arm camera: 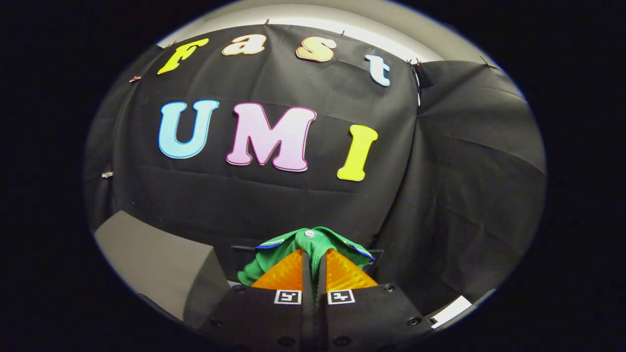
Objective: Put the clothes into the washing machine and then close the washing machine lid.
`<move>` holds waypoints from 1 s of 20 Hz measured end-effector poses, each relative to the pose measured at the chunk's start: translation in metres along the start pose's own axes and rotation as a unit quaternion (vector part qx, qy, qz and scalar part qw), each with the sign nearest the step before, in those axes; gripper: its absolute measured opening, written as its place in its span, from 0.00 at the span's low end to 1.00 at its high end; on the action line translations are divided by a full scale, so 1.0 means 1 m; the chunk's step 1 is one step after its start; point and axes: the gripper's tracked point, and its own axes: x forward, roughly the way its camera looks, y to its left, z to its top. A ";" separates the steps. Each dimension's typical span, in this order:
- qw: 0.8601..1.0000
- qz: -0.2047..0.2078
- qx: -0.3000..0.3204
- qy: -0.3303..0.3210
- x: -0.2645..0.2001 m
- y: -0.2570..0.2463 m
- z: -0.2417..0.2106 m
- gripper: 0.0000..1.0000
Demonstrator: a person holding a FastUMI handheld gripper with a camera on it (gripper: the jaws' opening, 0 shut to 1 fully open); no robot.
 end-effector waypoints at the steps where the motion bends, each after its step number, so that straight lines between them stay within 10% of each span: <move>1: 1.000 -0.002 0.011 0.012 0.006 -0.005 -0.014 0.05; 20: 0.975 0.065 0.049 0.209 0.082 0.031 -0.288 0.05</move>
